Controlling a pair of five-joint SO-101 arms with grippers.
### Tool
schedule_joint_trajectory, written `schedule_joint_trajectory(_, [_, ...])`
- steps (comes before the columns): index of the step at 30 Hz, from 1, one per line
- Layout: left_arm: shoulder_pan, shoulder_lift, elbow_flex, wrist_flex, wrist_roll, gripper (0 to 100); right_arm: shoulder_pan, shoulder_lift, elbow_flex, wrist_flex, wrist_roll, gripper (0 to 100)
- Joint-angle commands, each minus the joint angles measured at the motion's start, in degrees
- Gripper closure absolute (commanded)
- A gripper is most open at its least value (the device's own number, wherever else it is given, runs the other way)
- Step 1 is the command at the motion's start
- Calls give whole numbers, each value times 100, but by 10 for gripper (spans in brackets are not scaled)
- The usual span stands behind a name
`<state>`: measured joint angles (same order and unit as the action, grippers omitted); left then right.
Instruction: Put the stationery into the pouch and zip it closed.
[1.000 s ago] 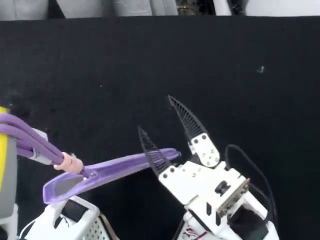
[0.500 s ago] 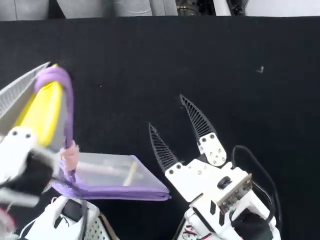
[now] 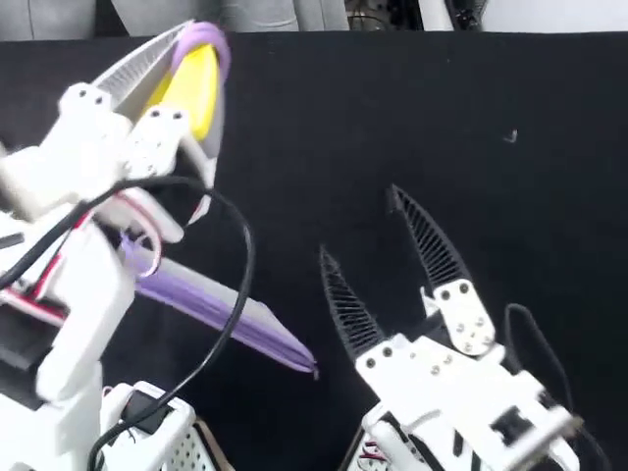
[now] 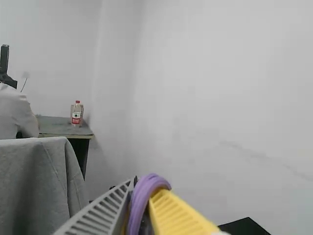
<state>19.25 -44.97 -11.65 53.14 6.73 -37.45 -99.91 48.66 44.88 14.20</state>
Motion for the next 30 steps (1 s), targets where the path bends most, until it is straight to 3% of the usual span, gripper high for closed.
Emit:
schedule_joint_trajectory(1, [356,-26,40,-466,18,971,35,92,-75,-712,53,740])
schedule_joint_trajectory(7, [1288,-26,-66,-607,-431,971,62,48,787,-1284,-404,740])
schedule_joint_trajectory(16, [1464,-79,40,-202,-79,971,527,92,1455,-3516,-615,740])
schedule_joint_trajectory(30, [2308,202,101,-404,-105,971,862,84,1833,-4088,-2066,740])
